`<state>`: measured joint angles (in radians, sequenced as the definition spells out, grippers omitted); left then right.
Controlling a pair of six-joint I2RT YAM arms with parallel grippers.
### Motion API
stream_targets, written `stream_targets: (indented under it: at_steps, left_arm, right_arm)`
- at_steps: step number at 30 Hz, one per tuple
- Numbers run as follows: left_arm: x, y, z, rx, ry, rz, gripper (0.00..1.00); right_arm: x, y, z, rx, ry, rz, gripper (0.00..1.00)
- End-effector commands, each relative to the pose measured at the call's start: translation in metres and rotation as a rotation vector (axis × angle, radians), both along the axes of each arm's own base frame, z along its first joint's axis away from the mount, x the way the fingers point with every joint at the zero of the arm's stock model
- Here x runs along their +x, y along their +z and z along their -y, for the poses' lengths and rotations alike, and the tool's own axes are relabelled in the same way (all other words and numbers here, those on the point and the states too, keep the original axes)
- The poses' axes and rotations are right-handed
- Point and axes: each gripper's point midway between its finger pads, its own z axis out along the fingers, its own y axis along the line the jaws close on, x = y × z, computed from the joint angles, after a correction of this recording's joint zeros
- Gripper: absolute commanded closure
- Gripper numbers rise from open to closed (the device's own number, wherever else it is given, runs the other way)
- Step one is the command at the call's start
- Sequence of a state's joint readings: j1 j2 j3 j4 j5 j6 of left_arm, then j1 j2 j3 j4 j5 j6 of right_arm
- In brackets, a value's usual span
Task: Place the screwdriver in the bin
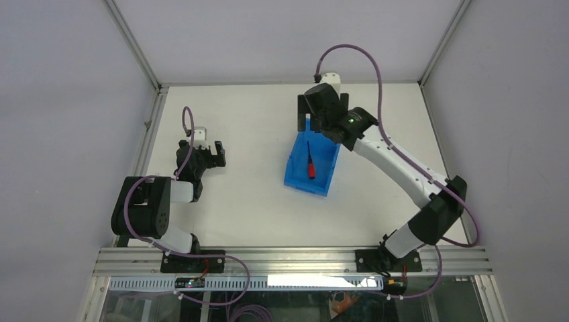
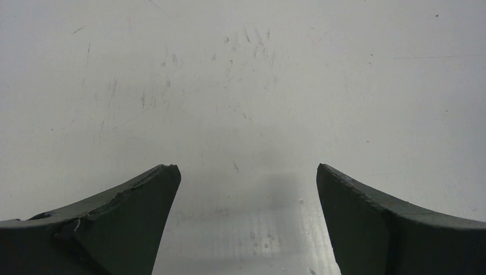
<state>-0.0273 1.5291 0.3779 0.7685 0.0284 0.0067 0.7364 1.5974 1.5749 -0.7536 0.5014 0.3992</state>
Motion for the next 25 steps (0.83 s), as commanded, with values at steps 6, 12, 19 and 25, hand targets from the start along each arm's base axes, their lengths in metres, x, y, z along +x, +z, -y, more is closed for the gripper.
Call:
stream_targets:
  at_steps: [6, 12, 19, 25]
  left_arm:
    - [0.006, 0.018, 0.007, -0.023, -0.014, 0.062, 0.01]
    - [0.006, 0.018, 0.006, -0.022, -0.012, 0.062, 0.01]
    - [0.006, 0.018, 0.007, -0.022, -0.013, 0.062, 0.01]
    - [0.006, 0.018, 0.006, -0.022, -0.012, 0.062, 0.01]
  right_arm:
    - [-0.003, 0.061, 0.109, -0.064, -0.146, 0.111, 0.01]
    - [-0.015, 0.050, 0.198, -0.029, -0.313, 0.076, 0.01]
    - [-0.038, 0.031, 0.258, -0.083, -0.506, -0.001, 0.01]
    - [-0.048, 0.010, 0.252, -0.028, -0.495, 0.009, 0.01]
